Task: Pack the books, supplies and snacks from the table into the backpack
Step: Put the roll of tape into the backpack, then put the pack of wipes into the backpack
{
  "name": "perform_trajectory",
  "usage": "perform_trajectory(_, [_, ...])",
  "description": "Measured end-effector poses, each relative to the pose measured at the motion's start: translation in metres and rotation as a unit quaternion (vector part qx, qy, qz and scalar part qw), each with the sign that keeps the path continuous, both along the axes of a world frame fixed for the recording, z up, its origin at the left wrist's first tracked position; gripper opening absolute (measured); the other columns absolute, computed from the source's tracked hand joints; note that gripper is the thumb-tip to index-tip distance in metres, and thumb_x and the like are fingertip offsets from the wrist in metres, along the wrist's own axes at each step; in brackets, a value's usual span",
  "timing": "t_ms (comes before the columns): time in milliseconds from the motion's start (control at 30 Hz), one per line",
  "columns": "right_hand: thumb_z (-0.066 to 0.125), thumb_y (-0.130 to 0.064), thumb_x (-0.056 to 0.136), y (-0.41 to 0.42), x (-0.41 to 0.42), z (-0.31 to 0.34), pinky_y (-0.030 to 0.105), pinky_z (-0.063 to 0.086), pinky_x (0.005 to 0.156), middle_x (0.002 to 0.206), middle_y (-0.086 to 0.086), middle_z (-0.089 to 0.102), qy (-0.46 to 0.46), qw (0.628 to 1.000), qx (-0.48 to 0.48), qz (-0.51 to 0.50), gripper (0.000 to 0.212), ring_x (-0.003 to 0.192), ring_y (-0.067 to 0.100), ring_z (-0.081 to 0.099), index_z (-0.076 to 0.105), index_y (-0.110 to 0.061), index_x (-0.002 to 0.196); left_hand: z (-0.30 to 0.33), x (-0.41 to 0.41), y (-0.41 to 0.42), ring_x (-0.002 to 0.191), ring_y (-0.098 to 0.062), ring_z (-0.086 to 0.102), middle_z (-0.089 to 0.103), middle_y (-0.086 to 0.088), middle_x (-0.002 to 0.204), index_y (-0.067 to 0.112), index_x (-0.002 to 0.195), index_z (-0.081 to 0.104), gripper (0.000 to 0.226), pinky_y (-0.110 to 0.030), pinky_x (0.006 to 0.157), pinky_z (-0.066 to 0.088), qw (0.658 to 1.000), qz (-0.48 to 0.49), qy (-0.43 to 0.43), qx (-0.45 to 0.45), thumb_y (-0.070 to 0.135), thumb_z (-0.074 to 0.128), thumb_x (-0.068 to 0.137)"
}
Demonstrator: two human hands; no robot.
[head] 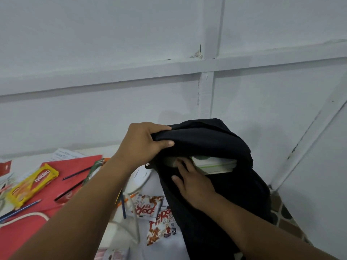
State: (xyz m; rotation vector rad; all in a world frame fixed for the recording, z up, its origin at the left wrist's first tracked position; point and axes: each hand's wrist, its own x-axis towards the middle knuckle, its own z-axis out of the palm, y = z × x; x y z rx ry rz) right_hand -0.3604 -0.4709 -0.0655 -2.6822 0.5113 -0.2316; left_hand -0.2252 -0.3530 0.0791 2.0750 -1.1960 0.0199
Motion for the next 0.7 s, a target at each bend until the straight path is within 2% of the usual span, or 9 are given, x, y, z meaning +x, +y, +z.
perform_trajectory(133, [0.019,-0.061,0.100,-0.001,0.011,0.013,0.041,0.035,0.110,0.163,0.002,0.015,0.078,0.997,-0.008,-0.004,0.067,0.142,0.029,0.033,0.018,-0.023,0.156,0.000,-0.003,-0.002,0.098,0.003,0.064,0.074,0.015,0.105,0.030,0.114,0.075,0.041,-0.006,0.085,0.043,1.000,0.007,0.018,0.001,0.028,0.085,0.074])
perform_trajectory(233, [0.021,-0.059,0.101,0.001,0.008,0.014,0.039,0.034,0.112,0.163,0.003,0.019,0.064,0.998,-0.003,-0.007,0.065,0.144,0.028,0.031,0.022,-0.023,0.155,-0.003,-0.004,0.001,0.102,0.003,0.064,0.073,0.015,0.108,0.031,0.115,0.074,0.044,-0.010,0.090,0.044,0.999,0.015,0.047,0.008,0.028,0.087,0.073])
perform_trajectory(333, [0.030,-0.056,0.101,0.003,-0.013,0.014,0.036,0.041,0.109,0.153,0.000,0.042,-0.004,1.000,0.029,-0.011,0.057,0.138,0.021,0.042,0.042,-0.025,0.147,-0.015,-0.007,0.010,0.107,0.001,0.063,0.072,0.014,0.112,0.034,0.116,0.073,0.045,-0.016,0.095,0.046,0.993,0.032,0.113,0.009,0.029,0.086,0.074])
perform_trajectory(400, [0.037,-0.052,0.101,0.008,-0.032,0.019,0.034,0.051,0.095,0.126,-0.005,0.066,-0.093,0.992,0.081,0.000,0.045,0.116,0.015,0.061,0.063,-0.027,0.127,-0.033,-0.011,0.018,0.110,-0.001,0.061,0.069,0.013,0.117,0.036,0.120,0.070,0.046,-0.020,0.099,0.046,0.986,0.049,0.159,0.029,0.033,0.084,0.076])
perform_trajectory(433, [0.037,-0.052,0.100,0.012,-0.041,0.024,0.032,0.053,0.088,0.112,-0.009,0.071,-0.140,0.985,0.104,0.013,0.043,0.104,0.010,0.065,0.068,-0.028,0.116,-0.044,-0.015,0.023,0.113,-0.002,0.060,0.068,0.013,0.120,0.037,0.123,0.068,0.048,-0.024,0.102,0.047,0.981,0.055,0.180,0.041,0.036,0.083,0.077])
perform_trajectory(500, [0.035,-0.051,0.100,0.020,-0.055,0.039,0.030,0.054,0.083,0.100,-0.017,0.070,-0.210,0.966,0.143,0.040,0.044,0.095,0.001,0.066,0.072,-0.027,0.105,-0.064,-0.025,0.035,0.120,-0.002,0.056,0.064,0.014,0.128,0.041,0.128,0.062,0.054,-0.034,0.108,0.045,0.976,0.055,0.198,0.068,0.043,0.081,0.077])
perform_trajectory(567, [0.038,-0.046,0.101,0.028,-0.058,0.054,0.030,0.057,0.078,0.101,-0.021,0.068,-0.261,0.946,0.177,0.069,0.040,0.095,0.002,0.066,0.072,-0.025,0.105,-0.078,-0.038,0.050,0.123,0.001,0.053,0.060,0.019,0.132,0.046,0.131,0.059,0.057,-0.034,0.108,0.046,0.974,0.045,0.211,0.072,0.043,0.080,0.078])
perform_trajectory(633, [0.041,-0.041,0.101,0.038,-0.052,0.070,0.032,0.058,0.072,0.101,-0.020,0.068,-0.291,0.930,0.203,0.096,0.036,0.095,0.007,0.068,0.071,-0.023,0.106,-0.083,-0.050,0.068,0.117,0.000,0.058,0.064,0.017,0.126,0.042,0.127,0.063,0.051,-0.031,0.102,0.051,0.969,0.050,0.241,0.011,0.030,0.081,0.081])
perform_trajectory(700, [0.044,-0.036,0.101,0.050,-0.041,0.082,0.031,0.057,0.072,0.101,-0.019,0.067,-0.306,0.920,0.207,0.131,0.032,0.093,0.008,0.068,0.071,-0.020,0.107,-0.081,-0.057,0.092,0.107,-0.006,0.065,0.070,0.011,0.117,0.029,0.120,0.071,0.040,-0.029,0.094,0.056,0.956,0.097,0.267,-0.076,0.016,0.079,0.083])
